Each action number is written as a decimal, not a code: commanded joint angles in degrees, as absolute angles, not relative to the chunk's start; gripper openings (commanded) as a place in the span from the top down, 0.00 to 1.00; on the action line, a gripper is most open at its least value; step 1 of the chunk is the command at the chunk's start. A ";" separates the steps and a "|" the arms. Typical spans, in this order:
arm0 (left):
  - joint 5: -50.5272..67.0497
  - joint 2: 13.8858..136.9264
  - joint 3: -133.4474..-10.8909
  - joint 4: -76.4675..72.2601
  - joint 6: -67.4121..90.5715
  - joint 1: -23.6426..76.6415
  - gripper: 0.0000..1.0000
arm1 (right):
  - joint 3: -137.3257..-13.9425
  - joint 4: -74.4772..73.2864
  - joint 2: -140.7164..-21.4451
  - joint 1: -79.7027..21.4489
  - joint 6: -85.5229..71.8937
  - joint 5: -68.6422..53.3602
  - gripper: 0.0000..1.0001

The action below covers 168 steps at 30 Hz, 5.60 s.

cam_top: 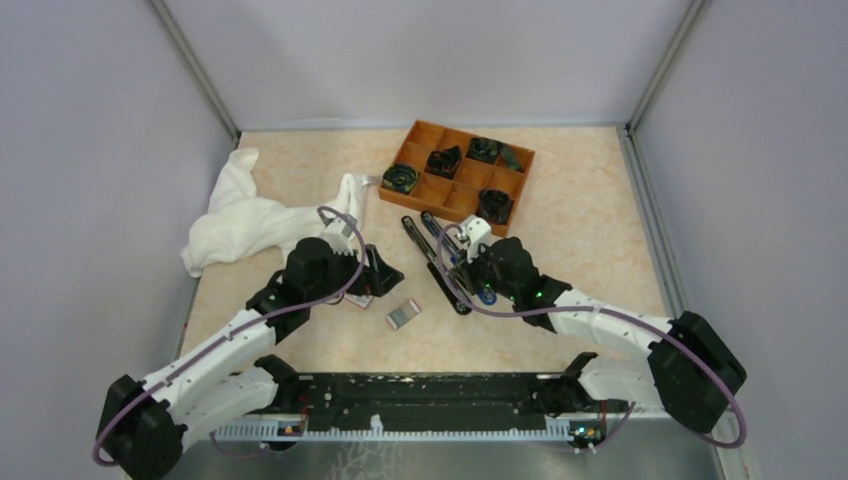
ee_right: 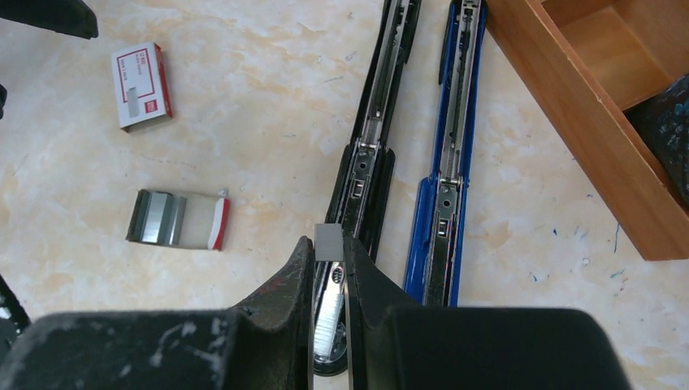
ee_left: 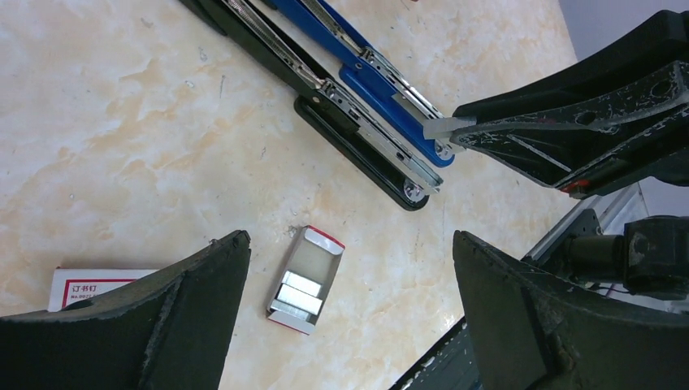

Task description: Load the staples into the stapler

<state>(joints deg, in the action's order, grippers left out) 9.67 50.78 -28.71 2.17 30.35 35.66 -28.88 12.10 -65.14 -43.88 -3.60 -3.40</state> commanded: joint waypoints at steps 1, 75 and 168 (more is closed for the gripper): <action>7.74 51.51 -27.39 -0.70 33.01 35.86 0.01 | -29.08 17.92 -67.06 -44.85 -4.03 -1.52 0.99; 6.11 54.87 -25.55 -1.72 38.47 35.86 0.01 | -25.85 16.92 -73.92 -51.11 -6.94 7.99 0.86; 2.05 49.89 -19.98 7.27 48.67 34.80 0.02 | -53.82 -5.40 -88.94 -61.37 -12.63 6.18 0.54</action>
<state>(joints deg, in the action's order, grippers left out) 2.31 51.55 -21.50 4.80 46.44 34.98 -50.02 -7.05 -86.15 -59.55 -9.61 5.74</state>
